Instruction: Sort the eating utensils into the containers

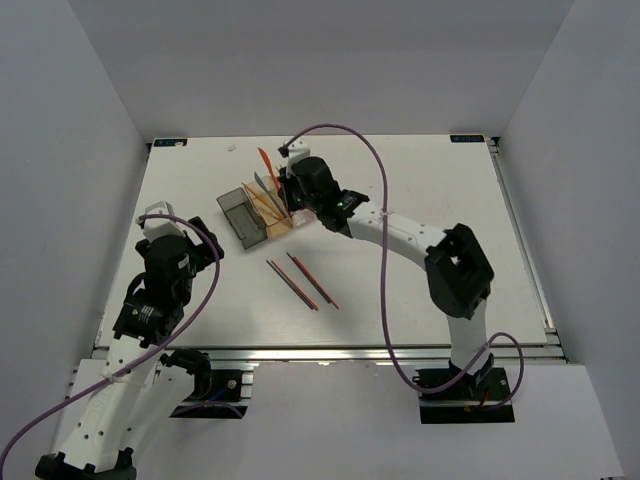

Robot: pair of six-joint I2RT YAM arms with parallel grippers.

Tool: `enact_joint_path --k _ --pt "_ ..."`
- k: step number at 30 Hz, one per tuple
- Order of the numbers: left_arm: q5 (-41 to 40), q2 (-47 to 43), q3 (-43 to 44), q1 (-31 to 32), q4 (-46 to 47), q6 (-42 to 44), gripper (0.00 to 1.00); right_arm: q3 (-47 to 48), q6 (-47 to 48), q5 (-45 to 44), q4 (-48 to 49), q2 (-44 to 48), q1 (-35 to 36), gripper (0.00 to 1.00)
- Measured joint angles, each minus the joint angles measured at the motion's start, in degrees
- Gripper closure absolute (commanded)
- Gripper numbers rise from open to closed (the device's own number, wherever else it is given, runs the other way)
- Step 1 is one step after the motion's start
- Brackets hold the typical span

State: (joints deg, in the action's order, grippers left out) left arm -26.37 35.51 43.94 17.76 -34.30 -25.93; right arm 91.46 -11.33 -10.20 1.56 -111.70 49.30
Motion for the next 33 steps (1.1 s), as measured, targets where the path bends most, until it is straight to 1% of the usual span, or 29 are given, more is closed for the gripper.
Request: enact_joint_path --k 3,6,8,12,18,20,22,23,25,33 --pt "0.02 -0.04 0.0 0.0 0.0 0.0 0.02 7.21 0.63 0.79 1.57 -7.34 -0.74 1.0" --pt "0.02 -0.11 0.0 0.0 0.0 0.0 0.02 15.93 1.53 1.44 1.46 -15.19 -1.2 1.0" --pt "0.04 -0.17 0.0 0.0 0.02 0.0 0.02 19.87 2.1 1.42 1.33 -19.12 -1.22 1.0" --pt "0.26 -0.81 0.0 0.0 0.0 0.0 0.02 22.45 2.99 1.36 0.79 -23.54 -1.18 1.0" --pt "0.33 -1.27 0.0 0.0 0.02 0.02 0.02 22.16 3.26 1.6 -0.94 -24.96 -1.18 1.0" --pt "0.33 -1.29 0.0 0.0 0.04 0.02 0.02 21.99 3.28 1.81 -0.76 -24.96 -1.18 0.92" --pt "0.33 -1.27 0.0 0.0 0.02 0.02 0.02 21.99 3.37 2.03 -1.14 -24.96 -1.18 0.86" --pt "0.33 -1.27 0.0 0.0 0.02 0.02 0.02 21.99 3.43 2.05 -1.27 -24.96 -1.18 0.78" --pt "0.35 -1.27 0.0 0.0 0.04 0.02 0.02 21.99 3.48 2.25 -1.42 -24.96 -1.18 0.71" --pt "0.42 -1.05 0.0 0.0 0.02 0.0 0.02 21.88 3.82 2.49 -2.47 -23.78 -1.18 0.7"
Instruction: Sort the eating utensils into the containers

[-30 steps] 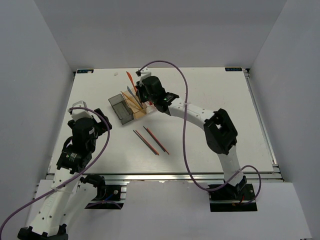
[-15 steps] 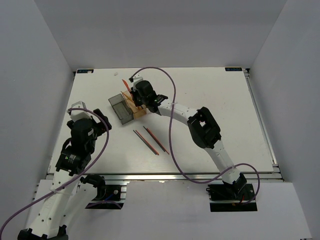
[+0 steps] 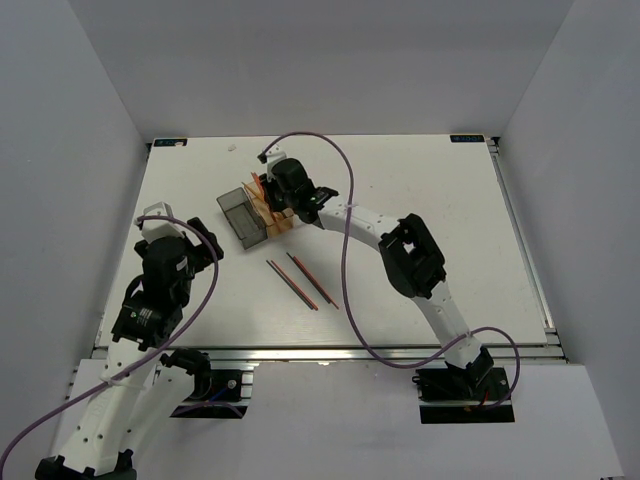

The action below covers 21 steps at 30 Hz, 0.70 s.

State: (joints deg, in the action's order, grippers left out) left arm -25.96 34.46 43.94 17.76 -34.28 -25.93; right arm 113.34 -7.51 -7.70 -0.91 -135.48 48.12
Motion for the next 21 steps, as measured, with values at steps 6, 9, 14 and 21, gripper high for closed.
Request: enact_joint_path --k 6,9,14,21 --pt "0.0 0.74 0.0 0.0 -0.02 0.0 0.02 -6.25 -0.13 1.64 -5.25 10.88 0.24 0.65" --pt "-0.02 0.72 0.0 0.0 0.0 0.0 0.02 -12.98 -1.03 1.77 -9.22 20.41 0.5 0.54" --pt "-0.04 0.79 0.0 0.0 0.0 0.0 0.02 -27.8 -2.84 0.24 -14.99 33.38 2.34 0.59" --pt "-0.39 1.42 0.0 0.0 -0.04 -0.02 0.02 -40.5 -5.2 -1.38 -21.62 32.72 7.45 0.82"
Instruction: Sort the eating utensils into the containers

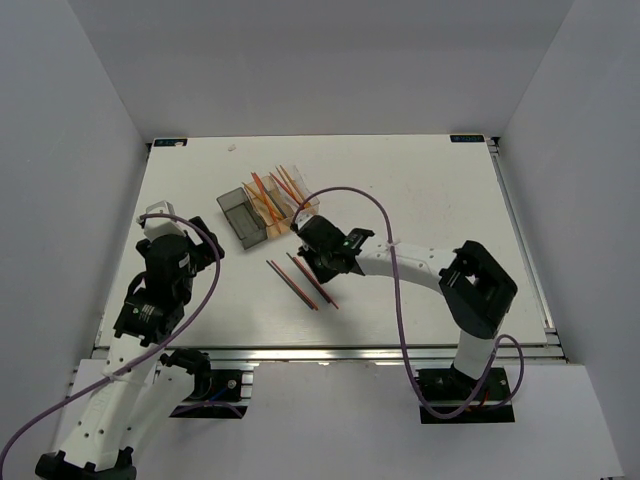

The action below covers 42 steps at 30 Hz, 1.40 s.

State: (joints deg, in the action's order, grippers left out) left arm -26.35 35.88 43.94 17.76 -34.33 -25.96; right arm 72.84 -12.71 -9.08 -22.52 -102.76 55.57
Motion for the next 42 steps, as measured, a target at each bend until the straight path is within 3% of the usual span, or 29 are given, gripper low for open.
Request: enact_joint_path --k 8,18,42 --pt "-0.28 0.9 0.0 0.0 0.0 0.0 0.02 0.76 0.07 -1.22 -1.22 -3.28 0.7 0.84" --pt "-0.26 1.09 0.0 0.0 0.0 0.0 0.02 5.25 1.77 -2.23 -1.4 -10.91 0.68 0.72" --pt "-0.24 1.03 0.0 0.0 0.0 0.0 0.02 8.55 0.63 2.29 -0.9 -11.74 2.75 0.71"
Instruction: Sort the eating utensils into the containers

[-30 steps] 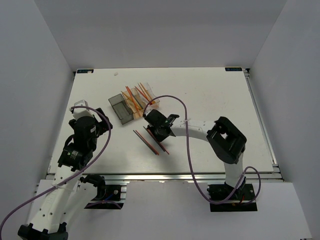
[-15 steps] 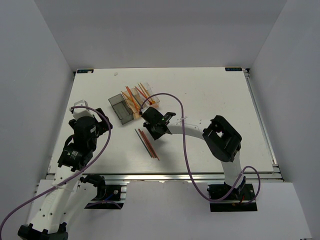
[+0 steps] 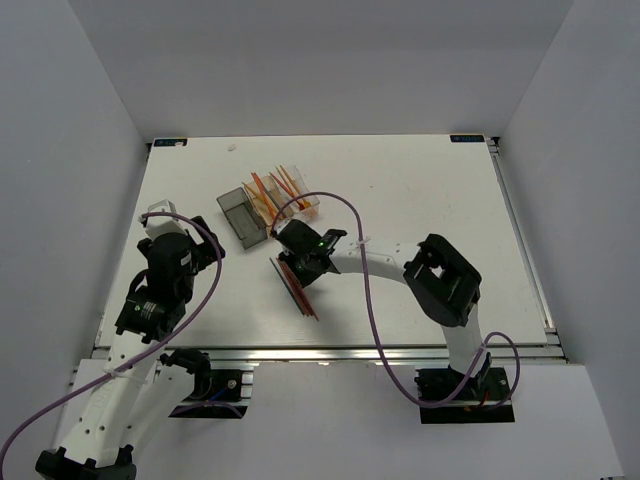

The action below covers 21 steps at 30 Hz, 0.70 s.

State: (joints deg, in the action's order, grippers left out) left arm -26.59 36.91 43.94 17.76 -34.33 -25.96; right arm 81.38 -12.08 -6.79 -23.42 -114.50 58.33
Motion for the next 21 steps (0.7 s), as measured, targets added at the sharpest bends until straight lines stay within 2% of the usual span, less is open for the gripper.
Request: enact_joint_path --k 10,21 --pt "0.0 -0.66 0.0 0.0 0.0 0.0 0.02 8.17 -0.85 0.0 -0.66 -1.46 6.16 0.73" --pt "0.0 -1.03 0.0 0.0 0.0 0.0 0.02 10.1 -1.05 -2.49 -3.74 -6.16 6.16 0.73"
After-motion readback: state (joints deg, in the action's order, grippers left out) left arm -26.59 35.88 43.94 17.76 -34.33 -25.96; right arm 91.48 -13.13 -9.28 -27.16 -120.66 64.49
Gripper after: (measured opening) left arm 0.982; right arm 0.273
